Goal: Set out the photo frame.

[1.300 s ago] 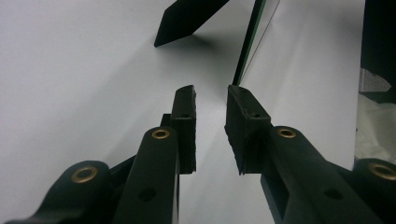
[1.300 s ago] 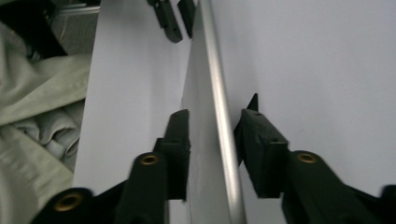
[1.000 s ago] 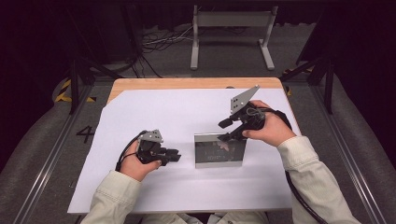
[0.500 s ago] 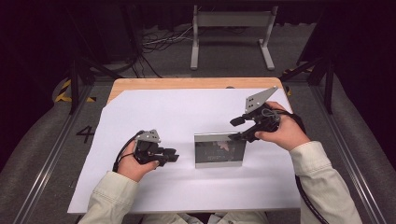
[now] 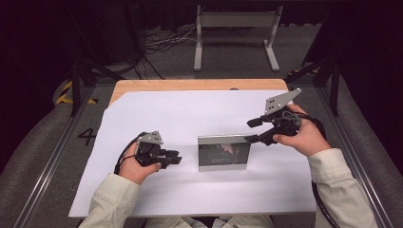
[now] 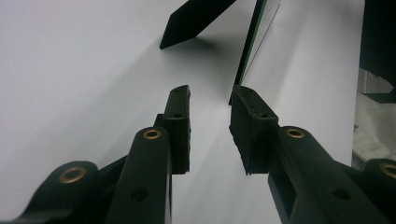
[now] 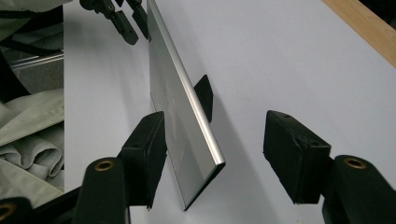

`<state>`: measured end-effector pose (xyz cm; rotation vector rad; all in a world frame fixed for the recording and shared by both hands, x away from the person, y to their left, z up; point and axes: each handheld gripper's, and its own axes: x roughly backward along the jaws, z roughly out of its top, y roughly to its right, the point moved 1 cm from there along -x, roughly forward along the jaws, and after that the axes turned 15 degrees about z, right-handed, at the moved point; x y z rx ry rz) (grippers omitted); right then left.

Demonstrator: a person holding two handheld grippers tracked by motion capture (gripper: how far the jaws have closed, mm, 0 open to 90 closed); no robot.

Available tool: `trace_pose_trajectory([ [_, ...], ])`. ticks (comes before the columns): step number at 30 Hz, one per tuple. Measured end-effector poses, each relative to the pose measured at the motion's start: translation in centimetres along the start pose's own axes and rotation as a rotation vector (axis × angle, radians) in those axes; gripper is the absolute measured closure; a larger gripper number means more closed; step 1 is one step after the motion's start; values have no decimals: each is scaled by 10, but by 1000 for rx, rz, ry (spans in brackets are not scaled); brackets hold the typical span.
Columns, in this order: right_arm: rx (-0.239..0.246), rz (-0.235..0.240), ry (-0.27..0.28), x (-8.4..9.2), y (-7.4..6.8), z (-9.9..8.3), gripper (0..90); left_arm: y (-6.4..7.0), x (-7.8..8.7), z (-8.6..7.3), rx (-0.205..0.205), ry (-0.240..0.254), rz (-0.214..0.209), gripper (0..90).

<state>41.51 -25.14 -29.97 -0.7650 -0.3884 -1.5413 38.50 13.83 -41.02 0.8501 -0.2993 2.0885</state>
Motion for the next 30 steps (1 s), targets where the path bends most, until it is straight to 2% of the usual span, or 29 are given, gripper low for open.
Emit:
trace_pose_trajectory([
  [10, -35, -18, 23, 14, -1, -14, 391, -6, 5, -4, 12, 9, 13, 691],
  [18, -60, -58, 30, 31, -2, -29, 389, -9, 9, -5, 15, 13, 23, 692],
  [30, -101, -78, 43, 39, -1, -50, 382, -18, 18, -12, 43, 14, 46, 697],
])
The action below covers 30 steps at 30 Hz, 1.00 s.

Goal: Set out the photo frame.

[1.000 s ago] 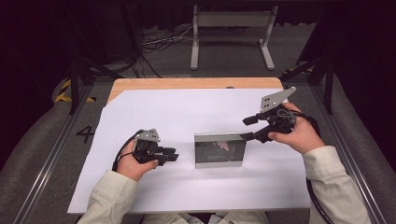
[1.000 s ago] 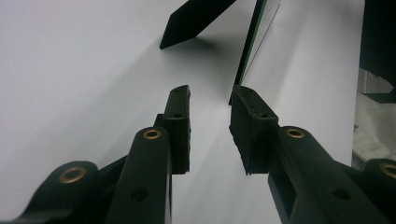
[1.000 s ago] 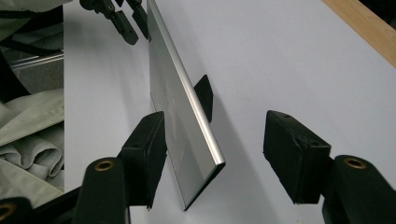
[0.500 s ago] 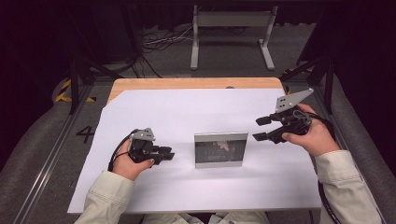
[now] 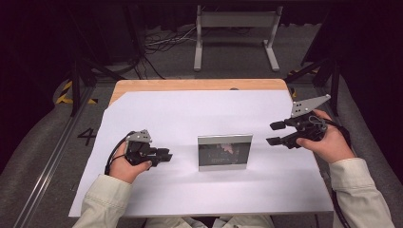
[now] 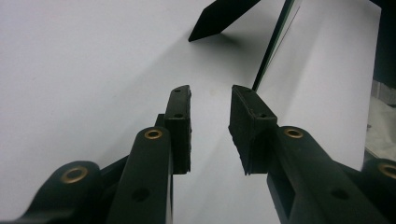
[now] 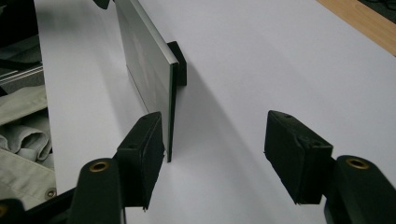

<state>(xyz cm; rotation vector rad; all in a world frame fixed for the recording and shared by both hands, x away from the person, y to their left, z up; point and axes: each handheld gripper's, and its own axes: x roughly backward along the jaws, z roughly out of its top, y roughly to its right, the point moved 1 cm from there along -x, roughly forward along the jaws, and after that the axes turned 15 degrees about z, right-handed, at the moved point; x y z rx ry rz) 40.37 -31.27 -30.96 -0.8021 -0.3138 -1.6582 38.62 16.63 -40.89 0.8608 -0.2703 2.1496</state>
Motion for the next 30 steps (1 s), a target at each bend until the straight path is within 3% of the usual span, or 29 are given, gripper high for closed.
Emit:
trace_pose_trajectory([
  [9, -27, -26, 10, 1, 6, -17, 373, -2, 2, 0, 1, 12, 5, 697],
  [30, -88, -21, 39, -13, 16, -51, 361, -3, 3, 0, 11, 20, 10, 691],
])
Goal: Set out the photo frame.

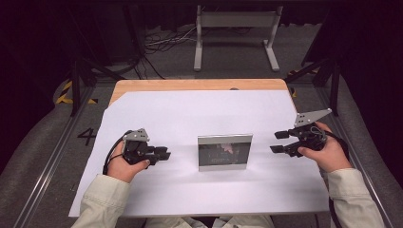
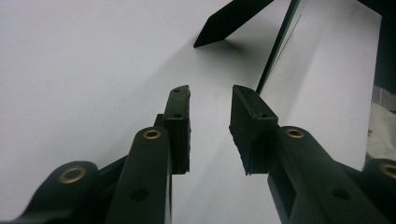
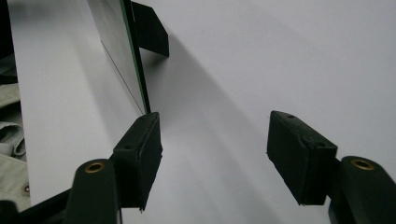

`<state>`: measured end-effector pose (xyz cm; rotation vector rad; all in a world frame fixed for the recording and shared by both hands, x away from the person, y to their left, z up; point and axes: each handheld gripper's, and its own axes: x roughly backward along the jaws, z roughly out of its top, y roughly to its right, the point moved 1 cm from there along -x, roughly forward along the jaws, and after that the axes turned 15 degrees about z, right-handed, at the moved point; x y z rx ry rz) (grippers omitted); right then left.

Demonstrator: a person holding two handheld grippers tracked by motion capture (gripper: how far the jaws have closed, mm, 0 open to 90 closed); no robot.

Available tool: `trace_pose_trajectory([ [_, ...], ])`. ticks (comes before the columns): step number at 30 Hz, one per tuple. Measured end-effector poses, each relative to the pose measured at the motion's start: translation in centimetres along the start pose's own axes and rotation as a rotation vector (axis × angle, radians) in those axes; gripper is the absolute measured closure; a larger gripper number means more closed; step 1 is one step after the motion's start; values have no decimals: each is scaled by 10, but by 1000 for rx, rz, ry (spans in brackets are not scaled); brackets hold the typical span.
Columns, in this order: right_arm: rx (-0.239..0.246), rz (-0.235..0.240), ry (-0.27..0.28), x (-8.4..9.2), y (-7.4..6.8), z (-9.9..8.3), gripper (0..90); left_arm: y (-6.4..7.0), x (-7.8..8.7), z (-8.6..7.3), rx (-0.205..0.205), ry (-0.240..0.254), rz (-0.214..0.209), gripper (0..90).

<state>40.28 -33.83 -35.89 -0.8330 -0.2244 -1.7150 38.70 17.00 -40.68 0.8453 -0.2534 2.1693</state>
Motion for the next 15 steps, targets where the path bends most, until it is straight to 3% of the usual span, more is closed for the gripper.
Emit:
trace_pose_trajectory([
  [15, -13, 14, 13, -10, 1, -9, 355, 1, 0, 0, -3, 2, 2, 685],
])
